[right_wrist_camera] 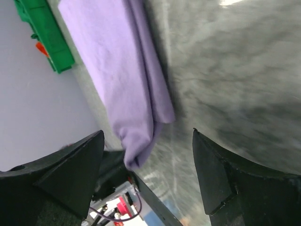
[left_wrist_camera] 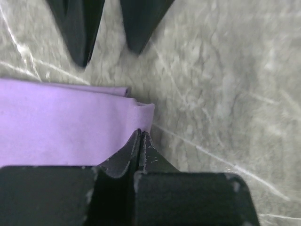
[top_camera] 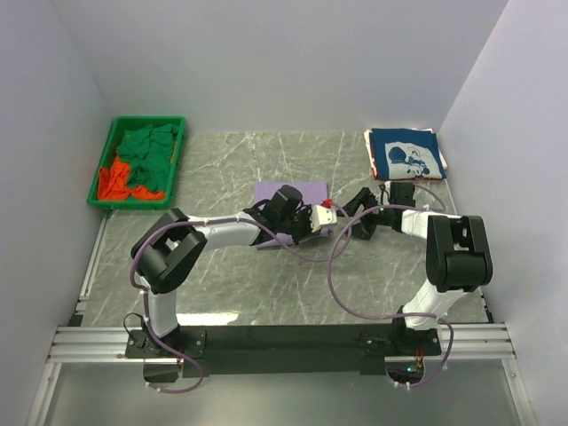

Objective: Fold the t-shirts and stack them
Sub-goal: Fold the tshirt, then neatly place the folded tshirt to the corner

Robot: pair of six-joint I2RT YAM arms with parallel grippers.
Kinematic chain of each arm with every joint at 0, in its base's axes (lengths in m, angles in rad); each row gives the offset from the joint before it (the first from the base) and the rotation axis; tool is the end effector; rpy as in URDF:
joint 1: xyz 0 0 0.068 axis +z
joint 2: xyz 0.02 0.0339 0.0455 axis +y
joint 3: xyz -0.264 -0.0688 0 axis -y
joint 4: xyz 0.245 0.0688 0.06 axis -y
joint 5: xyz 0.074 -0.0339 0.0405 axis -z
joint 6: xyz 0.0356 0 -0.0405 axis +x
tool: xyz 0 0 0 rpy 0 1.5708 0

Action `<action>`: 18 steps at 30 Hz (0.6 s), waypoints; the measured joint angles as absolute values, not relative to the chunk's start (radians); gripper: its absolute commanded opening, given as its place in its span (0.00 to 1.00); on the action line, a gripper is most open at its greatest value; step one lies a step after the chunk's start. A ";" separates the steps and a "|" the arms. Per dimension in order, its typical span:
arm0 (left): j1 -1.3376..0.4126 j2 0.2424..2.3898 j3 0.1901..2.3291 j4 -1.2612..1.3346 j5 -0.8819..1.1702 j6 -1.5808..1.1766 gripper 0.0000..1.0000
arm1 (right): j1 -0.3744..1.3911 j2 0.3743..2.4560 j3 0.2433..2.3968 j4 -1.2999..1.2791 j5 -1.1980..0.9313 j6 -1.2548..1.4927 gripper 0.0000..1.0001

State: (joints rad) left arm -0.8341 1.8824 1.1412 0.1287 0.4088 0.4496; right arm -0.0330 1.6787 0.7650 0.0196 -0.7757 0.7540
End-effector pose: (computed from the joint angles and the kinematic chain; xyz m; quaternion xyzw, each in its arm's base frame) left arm 0.2646 -0.3128 0.1823 0.5952 0.6400 -0.2631 0.4087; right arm 0.3085 0.0148 0.1411 0.2189 0.8546 0.4422 0.1617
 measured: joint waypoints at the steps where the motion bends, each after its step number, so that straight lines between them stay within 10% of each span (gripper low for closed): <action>1: -0.833 1.879 1.147 0.126 0.417 0.442 0.01 | -0.021 1.684 0.765 0.039 -0.776 0.775 0.82; 18: -0.806 1.874 1.192 0.089 0.483 0.362 0.01 | 0.145 1.824 0.813 0.193 -0.716 1.025 0.77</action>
State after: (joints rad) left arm -0.8062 1.8744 1.1919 0.0887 0.4828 0.3622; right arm 0.1452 1.8240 0.8135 0.1928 -0.7162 1.0248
